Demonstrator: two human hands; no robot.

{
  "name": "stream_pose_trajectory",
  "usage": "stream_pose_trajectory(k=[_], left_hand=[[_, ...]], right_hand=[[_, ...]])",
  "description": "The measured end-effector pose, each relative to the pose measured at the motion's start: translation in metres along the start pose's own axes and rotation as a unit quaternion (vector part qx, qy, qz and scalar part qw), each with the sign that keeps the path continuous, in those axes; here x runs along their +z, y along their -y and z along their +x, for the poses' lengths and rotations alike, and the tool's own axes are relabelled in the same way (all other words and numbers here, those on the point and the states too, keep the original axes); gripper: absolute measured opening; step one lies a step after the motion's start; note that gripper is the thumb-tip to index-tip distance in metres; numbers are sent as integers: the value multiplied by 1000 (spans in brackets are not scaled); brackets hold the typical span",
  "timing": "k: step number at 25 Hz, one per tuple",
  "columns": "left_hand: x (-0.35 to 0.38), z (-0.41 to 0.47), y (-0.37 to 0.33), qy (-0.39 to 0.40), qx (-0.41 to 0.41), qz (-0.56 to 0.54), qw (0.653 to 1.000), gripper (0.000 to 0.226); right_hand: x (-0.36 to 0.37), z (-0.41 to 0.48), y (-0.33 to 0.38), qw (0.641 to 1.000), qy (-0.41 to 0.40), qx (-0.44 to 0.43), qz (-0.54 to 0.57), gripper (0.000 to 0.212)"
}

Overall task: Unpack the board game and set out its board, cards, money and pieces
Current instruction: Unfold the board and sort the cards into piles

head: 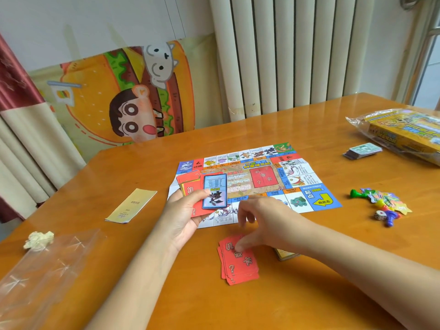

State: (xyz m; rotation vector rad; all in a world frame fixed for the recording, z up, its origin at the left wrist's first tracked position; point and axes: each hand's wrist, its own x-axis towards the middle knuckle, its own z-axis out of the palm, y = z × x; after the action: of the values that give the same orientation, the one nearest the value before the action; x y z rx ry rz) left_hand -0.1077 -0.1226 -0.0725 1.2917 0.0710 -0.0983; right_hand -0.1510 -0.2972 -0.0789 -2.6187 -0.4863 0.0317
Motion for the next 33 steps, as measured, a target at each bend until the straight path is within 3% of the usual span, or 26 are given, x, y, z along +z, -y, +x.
stream_pose_trajectory(k=[2,4,6,9,13,21,26,31,33], left_hand=[[2,-2,2,12,8,3,1000,25],[5,-5,4,29,20,9,999,28],[8,-8,6,45,27,13,999,30],[12,-10,8,77,32,11,996,39],[13,-10,10,99,6,9,995,39],[14,-11,12,65,10,32,997,39],[13,-9,12,28,29,20,999,27],[12,-7,13,10,22,21,999,27],[13,-9,13,17,25,33,999,31]], right_hand=[[-2,2,1,993,-76,0,90,29],[-7,5,-1,962,-134,32,236,35],[-12,7,-3,935,-139,52,323,34],[-14,7,-6,920,-141,68,360,25],[-20,10,-14,918,-143,70,362,21],[-30,6,-15,911,-78,50,402,18],[-34,7,-20,899,-114,58,418,11],[-47,4,-26,911,-135,60,386,14],[-48,3,-26,932,-130,38,337,17]])
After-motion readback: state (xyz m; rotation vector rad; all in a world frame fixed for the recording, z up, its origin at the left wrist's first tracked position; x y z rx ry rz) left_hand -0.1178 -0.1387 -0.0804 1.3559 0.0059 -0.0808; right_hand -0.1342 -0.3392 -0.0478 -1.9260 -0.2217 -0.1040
